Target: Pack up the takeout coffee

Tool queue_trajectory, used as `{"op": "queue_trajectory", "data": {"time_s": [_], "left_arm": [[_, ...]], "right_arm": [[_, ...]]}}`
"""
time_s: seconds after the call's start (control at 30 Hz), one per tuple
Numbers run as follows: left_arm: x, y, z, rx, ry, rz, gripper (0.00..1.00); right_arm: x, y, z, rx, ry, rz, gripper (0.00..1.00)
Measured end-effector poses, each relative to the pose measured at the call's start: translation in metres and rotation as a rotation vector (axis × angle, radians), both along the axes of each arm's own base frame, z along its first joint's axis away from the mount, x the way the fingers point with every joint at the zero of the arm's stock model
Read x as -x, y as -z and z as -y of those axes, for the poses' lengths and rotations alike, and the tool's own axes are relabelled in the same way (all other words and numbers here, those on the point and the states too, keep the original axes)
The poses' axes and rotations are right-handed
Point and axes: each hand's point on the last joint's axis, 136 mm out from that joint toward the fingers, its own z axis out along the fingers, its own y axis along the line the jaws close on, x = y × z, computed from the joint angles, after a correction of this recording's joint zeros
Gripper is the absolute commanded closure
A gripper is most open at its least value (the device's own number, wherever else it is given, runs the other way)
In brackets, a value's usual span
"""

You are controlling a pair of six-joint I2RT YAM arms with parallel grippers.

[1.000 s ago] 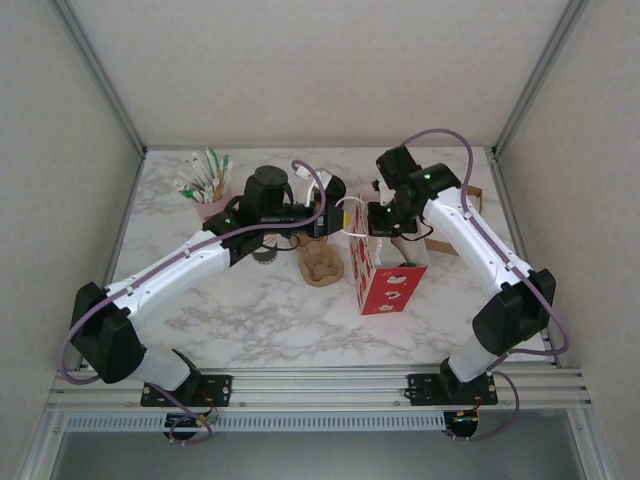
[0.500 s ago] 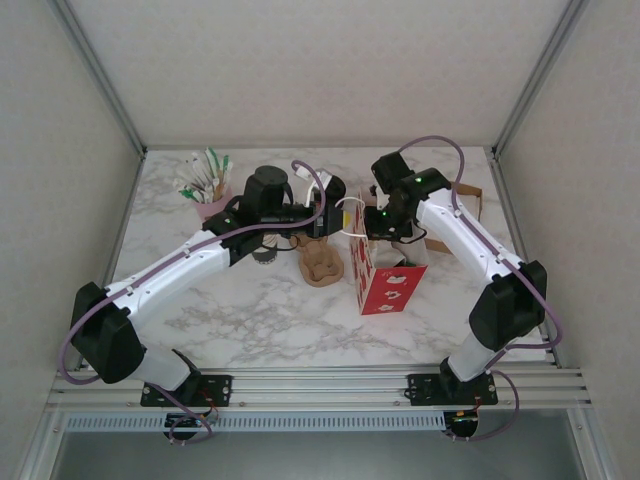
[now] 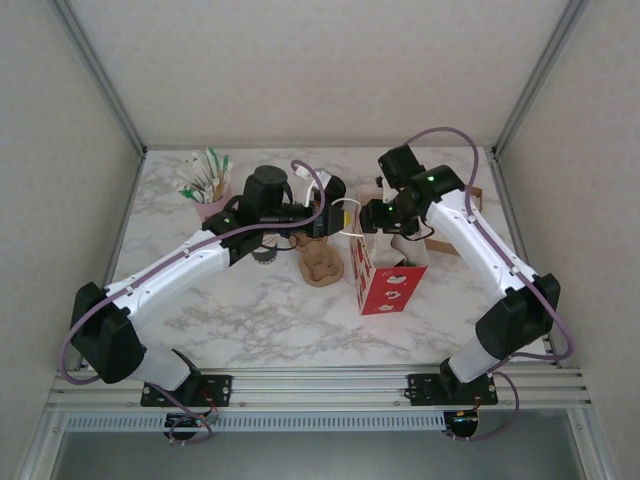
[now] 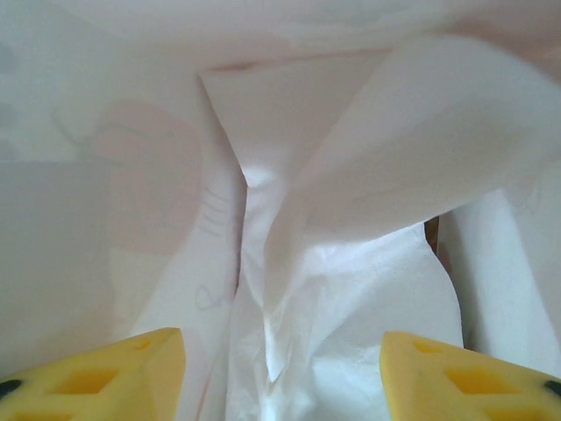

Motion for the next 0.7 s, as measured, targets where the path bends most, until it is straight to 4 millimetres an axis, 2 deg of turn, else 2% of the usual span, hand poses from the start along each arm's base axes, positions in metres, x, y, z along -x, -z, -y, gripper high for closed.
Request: {"op": "queue_trajectory", "data": {"time_s": [0.2, 0.33, 0.6, 0.7], "left_arm": [[0.0, 0.001, -0.001, -0.01, -0.003, -0.004, 0.63], [-0.001, -0.002, -0.002, -0.008, -0.008, 0.002, 0.54], [-0.001, -0.017, -0.006, 0.005, -0.027, 0.039, 0.26], [-0.002, -0.022, -0.007, 0.009, -0.04, 0.057, 0.16]], "right_arm": [[0.004, -0.028, 0.002, -0.038, 0.001, 0.074, 0.19], [0.008, -0.045, 0.005, -0.064, 0.003, 0.121, 0.13], [0.012, -0.08, 0.013, -0.112, 0.018, 0.259, 0.02], [0.015, -0.093, 0.015, -0.137, 0.022, 0.312, 0.01]]}}
